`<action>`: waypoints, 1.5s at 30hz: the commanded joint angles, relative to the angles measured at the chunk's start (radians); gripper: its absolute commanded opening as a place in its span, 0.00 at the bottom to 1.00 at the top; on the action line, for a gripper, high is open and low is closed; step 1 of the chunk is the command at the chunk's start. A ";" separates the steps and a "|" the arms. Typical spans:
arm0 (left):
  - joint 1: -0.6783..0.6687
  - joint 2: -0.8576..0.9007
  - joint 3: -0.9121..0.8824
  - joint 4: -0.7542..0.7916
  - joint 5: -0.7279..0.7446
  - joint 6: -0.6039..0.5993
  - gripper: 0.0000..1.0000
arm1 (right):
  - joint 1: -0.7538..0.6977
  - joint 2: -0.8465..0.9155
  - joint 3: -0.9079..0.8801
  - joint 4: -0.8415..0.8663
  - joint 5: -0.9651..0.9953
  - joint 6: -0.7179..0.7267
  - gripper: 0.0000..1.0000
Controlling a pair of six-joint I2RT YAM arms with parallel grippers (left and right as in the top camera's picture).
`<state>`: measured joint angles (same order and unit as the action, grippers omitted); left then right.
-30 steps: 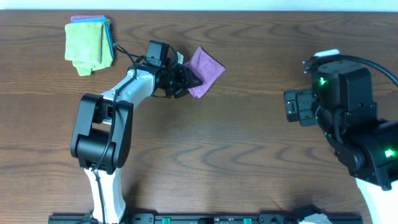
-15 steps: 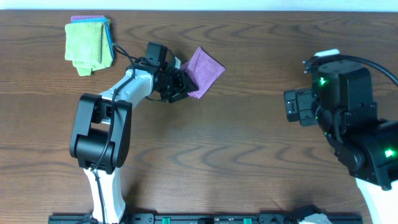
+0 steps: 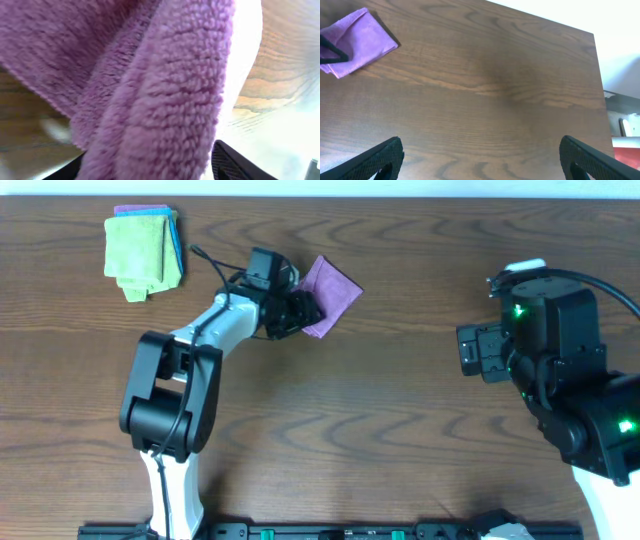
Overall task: Fold the cloth
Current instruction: 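Carry the pink cloth with the left gripper to the cloth stack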
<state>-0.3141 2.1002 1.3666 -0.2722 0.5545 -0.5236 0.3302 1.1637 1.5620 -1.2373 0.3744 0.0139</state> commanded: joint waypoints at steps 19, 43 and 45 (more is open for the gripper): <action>0.014 0.128 0.031 0.150 -0.051 -0.089 0.05 | -0.009 -0.005 -0.001 0.011 0.011 -0.039 0.99; 0.347 -0.249 0.294 0.109 -0.116 -0.100 0.05 | -0.009 -0.005 -0.001 0.023 -0.035 -0.042 0.99; 0.387 -0.269 0.294 0.108 -0.107 -0.101 0.06 | -0.009 -0.005 -0.001 0.023 -0.035 -0.042 0.99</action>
<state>0.0376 1.8790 1.6466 -0.1646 0.4488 -0.6250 0.3302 1.1641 1.5620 -1.2167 0.3473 -0.0124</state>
